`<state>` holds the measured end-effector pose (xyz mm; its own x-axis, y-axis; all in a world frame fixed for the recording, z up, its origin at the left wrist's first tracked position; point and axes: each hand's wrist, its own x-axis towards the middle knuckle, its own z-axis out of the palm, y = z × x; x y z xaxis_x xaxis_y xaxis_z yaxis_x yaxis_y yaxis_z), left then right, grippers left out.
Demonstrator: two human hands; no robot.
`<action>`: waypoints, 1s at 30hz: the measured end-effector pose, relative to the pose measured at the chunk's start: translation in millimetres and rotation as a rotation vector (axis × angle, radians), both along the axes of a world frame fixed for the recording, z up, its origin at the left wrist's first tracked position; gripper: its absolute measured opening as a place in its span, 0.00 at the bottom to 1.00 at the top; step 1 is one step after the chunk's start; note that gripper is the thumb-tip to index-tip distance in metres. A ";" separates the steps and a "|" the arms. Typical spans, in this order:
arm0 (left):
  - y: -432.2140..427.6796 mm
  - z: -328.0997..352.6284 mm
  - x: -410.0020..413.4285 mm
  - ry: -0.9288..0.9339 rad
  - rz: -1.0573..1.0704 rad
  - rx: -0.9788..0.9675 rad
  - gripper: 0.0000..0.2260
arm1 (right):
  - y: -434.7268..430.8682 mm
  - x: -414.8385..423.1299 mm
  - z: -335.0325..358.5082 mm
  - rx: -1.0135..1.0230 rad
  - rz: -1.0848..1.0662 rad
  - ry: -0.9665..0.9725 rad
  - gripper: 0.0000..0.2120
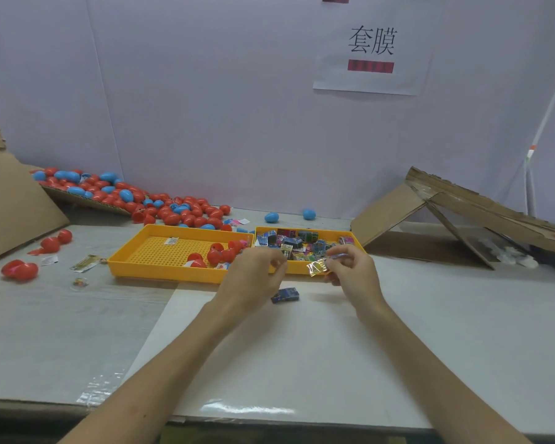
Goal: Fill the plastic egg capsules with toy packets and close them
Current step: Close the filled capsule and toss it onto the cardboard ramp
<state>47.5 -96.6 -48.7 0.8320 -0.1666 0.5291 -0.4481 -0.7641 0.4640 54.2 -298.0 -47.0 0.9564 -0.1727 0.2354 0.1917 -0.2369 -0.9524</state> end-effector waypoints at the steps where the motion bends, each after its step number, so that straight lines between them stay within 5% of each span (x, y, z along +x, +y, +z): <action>1: 1.9 5.4 2.8 0.004 0.013 -0.045 0.06 | 0.8 -0.7 -0.6 -0.029 0.007 -0.013 0.06; 5: 32.4 33.1 36.4 0.078 0.160 -0.133 0.09 | 1.7 -2.0 -1.1 -0.024 0.025 -0.039 0.07; 8: 79.3 48.9 81.2 0.118 0.373 -0.047 0.24 | 0.2 -1.4 -2.2 0.012 0.023 -0.028 0.08; 12: 151.5 50.8 141.8 0.392 0.605 0.187 0.48 | -2.1 1.7 -1.6 0.043 0.030 -0.008 0.11; 16: 193.0 39.7 188.2 0.552 0.597 0.307 0.55 | -4.2 4.9 -0.3 0.067 0.045 0.019 0.16; 22: 167.4 21.8 245.5 0.618 0.412 0.364 0.55 | -9.7 16.5 -2.6 0.147 0.025 0.079 0.17; 30: 118.5 5.5 301.9 0.500 0.211 0.568 0.38 | -10.0 23.0 -12.3 0.170 -0.019 0.195 0.15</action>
